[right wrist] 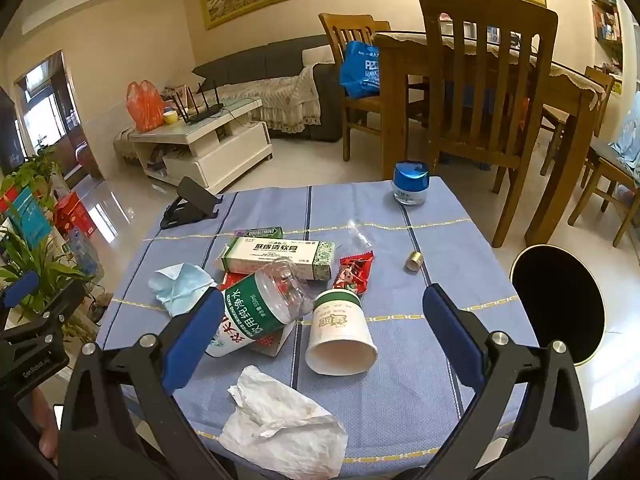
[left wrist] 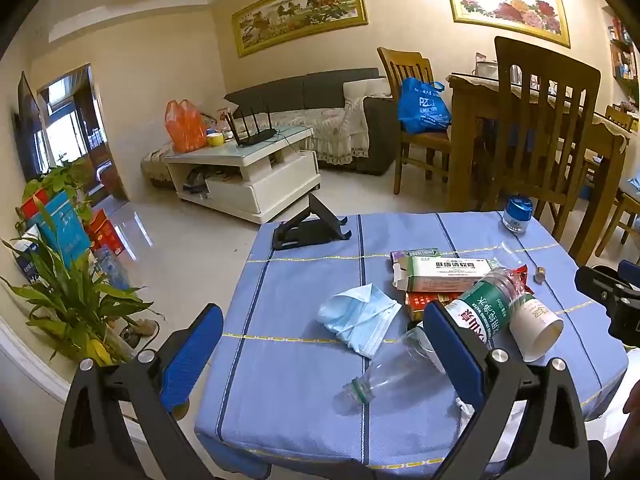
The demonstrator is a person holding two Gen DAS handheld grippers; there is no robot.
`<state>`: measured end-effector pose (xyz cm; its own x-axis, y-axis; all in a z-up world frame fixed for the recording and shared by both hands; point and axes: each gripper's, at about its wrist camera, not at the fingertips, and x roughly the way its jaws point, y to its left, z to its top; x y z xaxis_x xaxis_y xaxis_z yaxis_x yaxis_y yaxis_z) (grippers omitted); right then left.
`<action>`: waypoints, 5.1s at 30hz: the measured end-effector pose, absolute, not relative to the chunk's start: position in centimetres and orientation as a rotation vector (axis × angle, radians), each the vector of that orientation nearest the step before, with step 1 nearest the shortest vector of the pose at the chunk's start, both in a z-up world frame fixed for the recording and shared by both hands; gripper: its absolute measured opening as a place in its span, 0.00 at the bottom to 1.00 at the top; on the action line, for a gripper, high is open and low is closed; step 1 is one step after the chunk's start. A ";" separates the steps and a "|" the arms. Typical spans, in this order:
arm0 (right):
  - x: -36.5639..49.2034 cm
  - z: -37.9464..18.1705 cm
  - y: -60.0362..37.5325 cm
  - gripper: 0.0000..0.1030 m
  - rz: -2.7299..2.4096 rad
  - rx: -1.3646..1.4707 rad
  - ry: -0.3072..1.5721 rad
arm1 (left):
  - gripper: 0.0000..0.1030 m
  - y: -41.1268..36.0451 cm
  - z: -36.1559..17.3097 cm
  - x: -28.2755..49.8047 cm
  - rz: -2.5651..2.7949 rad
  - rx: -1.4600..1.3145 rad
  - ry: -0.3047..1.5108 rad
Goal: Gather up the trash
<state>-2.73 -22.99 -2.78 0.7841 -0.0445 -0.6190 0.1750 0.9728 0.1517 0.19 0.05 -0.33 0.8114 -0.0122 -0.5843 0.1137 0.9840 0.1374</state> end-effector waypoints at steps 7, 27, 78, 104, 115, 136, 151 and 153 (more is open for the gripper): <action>-2.6 -3.1 -23.2 0.95 -0.122 0.208 0.670 | 0.94 0.0 -0.5 0.2 -0.072 0.169 0.623; -2.7 -3.3 -23.2 0.95 -0.122 0.207 0.673 | 0.94 0.2 -0.6 0.2 -0.077 0.163 0.632; -0.3 -4.4 -15.8 0.95 0.228 -0.260 0.723 | 0.94 3.9 -1.7 2.3 -0.070 0.177 0.740; 2.9 -13.4 -4.2 0.67 0.460 -1.295 0.787 | 0.94 21.0 -4.0 5.0 -0.066 -0.005 0.772; 1.9 -3.7 -9.9 0.64 0.493 -0.750 0.680 | 0.94 16.1 -2.8 6.8 -0.164 -0.013 0.787; -3.9 -5.3 -45.2 0.58 0.425 0.742 0.584 | 0.27 -0.4 -14.6 17.2 -0.479 0.184 1.121; -9.2 -7.1 -64.5 0.58 -0.003 0.857 0.480 | 0.10 -2.7 -2.3 12.9 -0.533 0.103 0.841; -9.4 -8.0 -65.0 0.58 -0.047 0.836 0.495 | 0.10 -5.3 -1.3 12.0 -0.589 0.115 0.830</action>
